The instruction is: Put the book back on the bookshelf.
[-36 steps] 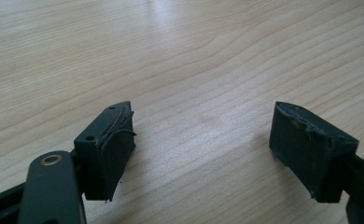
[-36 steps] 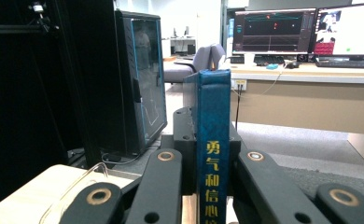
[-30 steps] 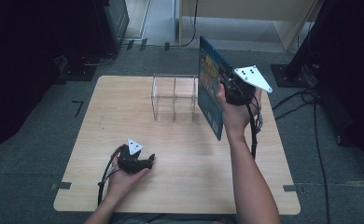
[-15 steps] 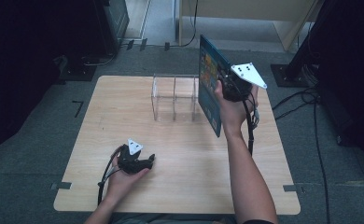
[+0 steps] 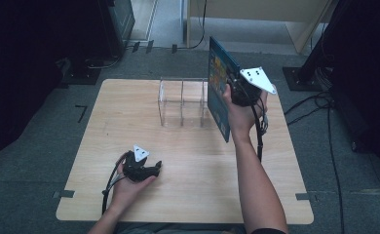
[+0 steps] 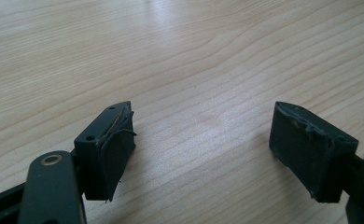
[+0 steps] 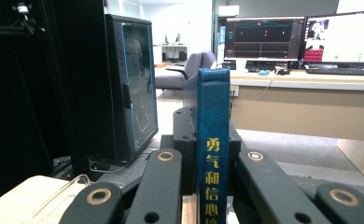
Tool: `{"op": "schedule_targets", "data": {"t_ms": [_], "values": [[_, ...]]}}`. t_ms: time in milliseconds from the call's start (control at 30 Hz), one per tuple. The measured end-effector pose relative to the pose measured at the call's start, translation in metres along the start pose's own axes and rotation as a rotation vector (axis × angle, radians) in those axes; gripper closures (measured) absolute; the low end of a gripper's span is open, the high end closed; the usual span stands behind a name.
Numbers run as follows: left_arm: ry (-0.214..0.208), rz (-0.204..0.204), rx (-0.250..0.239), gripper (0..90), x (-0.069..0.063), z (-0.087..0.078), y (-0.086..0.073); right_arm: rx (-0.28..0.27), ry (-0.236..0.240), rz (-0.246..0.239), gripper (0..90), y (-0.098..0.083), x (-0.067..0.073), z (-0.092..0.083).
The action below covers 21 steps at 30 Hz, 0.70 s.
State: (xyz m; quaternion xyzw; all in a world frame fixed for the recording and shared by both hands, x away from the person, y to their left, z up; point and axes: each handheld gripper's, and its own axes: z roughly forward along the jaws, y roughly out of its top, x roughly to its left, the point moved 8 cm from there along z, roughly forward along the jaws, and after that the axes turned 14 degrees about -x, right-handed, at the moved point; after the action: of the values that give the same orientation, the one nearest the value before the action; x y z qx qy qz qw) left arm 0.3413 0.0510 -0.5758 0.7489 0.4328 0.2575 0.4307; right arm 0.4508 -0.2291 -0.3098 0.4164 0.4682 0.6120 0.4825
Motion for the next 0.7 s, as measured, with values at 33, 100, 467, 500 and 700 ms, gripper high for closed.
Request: {"op": "schedule_targets", "data": {"t_ms": [33,100,467,500,700], "values": [[0.0,0.0,0.0,22.2,0.0,0.0,0.0,0.0,0.0,0.0,83.9,0.0,0.0,0.0],[0.0,0.0,0.0,22.2,0.0,0.0,0.0,-0.004,0.002,0.001,83.9,-0.0006,0.0009,0.0002],[0.0,0.0,0.0,22.2,0.0,0.0,0.0,-0.018,-0.002,-0.028,83.9,-0.0031,0.001,0.0004],[0.0,0.0,0.0,22.2,0.0,0.0,0.0,-0.02,-0.002,-0.03,83.9,-0.0038,0.001,0.0004],[0.0,0.0,0.0,22.2,0.0,0.0,0.0,-0.022,-0.009,-0.033,83.9,-0.0085,-0.0012,0.0]]}}
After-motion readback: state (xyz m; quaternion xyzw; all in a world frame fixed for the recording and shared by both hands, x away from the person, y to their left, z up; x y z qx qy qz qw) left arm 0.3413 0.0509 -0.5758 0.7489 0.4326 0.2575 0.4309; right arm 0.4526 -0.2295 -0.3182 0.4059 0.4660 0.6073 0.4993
